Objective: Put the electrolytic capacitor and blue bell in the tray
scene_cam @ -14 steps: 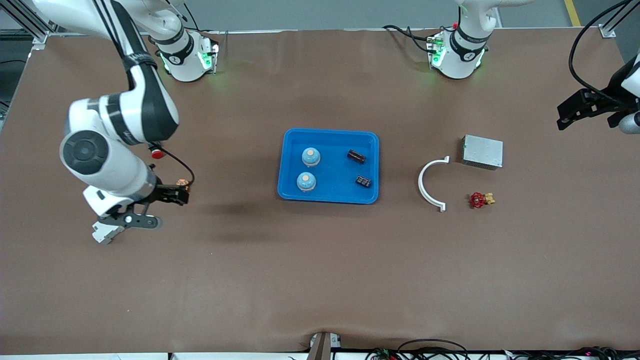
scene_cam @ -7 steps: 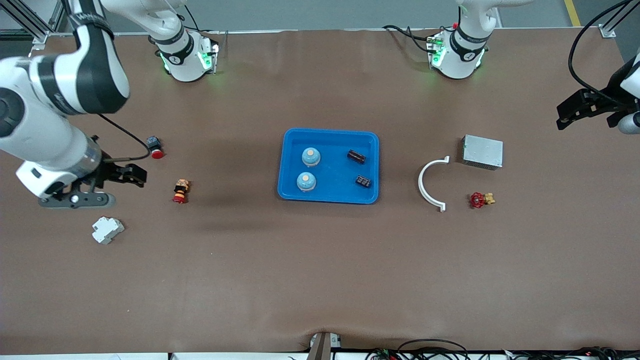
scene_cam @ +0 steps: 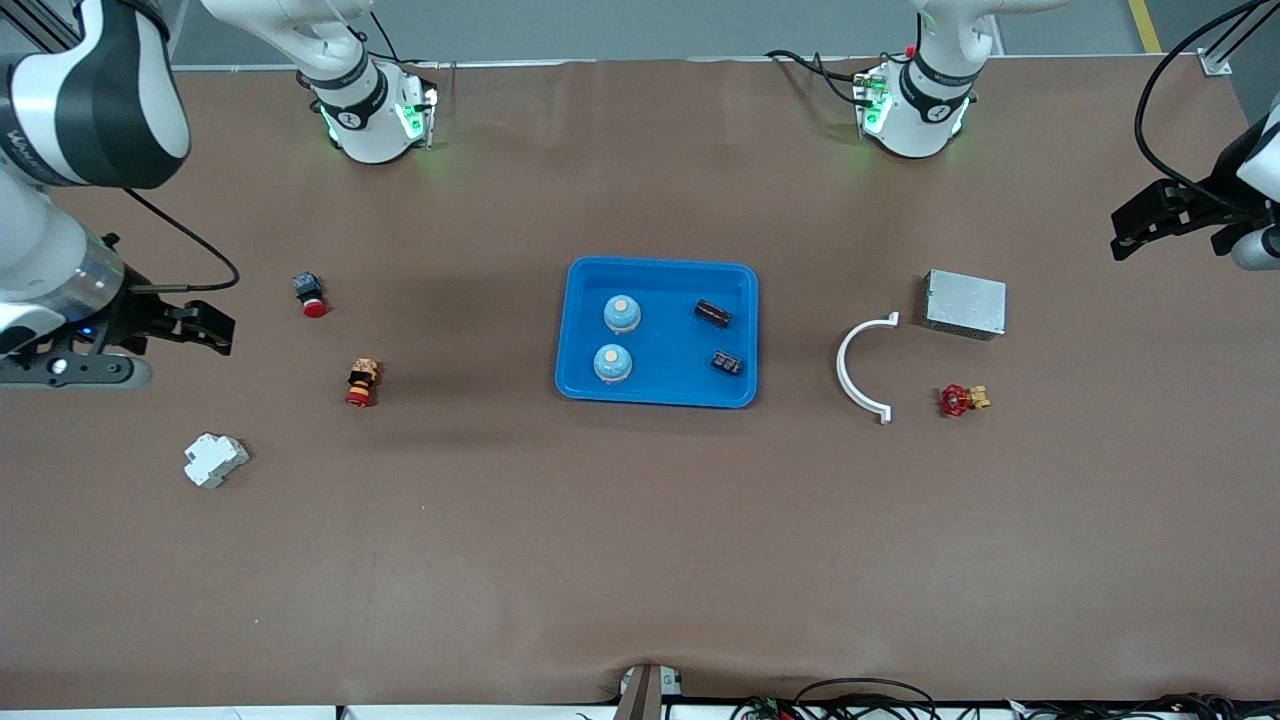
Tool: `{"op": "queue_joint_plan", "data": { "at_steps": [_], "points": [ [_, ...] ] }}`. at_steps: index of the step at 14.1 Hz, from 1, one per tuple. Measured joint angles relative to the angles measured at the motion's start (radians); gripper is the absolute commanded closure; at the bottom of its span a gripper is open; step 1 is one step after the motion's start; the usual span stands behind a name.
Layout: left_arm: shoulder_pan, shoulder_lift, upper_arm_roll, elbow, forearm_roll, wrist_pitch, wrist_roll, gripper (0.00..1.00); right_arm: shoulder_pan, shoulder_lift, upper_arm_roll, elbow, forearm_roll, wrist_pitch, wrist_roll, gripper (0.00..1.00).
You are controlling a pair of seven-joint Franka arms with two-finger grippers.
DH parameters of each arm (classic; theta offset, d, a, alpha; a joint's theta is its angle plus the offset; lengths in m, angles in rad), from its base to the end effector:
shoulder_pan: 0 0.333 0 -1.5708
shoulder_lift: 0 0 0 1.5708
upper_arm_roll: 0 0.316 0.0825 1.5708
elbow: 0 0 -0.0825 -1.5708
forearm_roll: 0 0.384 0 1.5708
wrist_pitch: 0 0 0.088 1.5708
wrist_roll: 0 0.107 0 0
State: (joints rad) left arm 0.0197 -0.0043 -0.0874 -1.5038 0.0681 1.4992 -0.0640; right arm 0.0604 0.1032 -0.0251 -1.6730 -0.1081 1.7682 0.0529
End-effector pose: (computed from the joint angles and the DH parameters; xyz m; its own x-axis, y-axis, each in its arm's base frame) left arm 0.5455 -0.0294 0.6522 1.0000 0.0010 0.0042 0.0013 -0.9977 -0.0681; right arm 0.5946 0.0121 0.5341 1.0000 0.0040 -0.0034 0.0043 -0.9941 0.1085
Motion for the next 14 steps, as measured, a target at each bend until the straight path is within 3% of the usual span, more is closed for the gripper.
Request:
{"op": "queue_joint_plan", "data": {
  "at_steps": [6, 9, 14],
  "points": [
    [0.000, 0.000, -0.001, -0.001, 0.000, -0.011, 0.001, 0.00, -0.038, -0.040, -0.001, 0.007, 0.022, -0.008, -0.002, 0.00],
    [-0.001, 0.000, -0.001, -0.001, 0.000, -0.015, 0.001, 0.00, -0.057, -0.053, -0.014, 0.056, 0.097, -0.087, -0.002, 0.00],
    [-0.001, 0.000, -0.001, -0.001, 0.000, -0.020, 0.001, 0.00, -0.072, -0.057, -0.020, 0.095, 0.108, -0.152, -0.003, 0.00]
  ]
}}
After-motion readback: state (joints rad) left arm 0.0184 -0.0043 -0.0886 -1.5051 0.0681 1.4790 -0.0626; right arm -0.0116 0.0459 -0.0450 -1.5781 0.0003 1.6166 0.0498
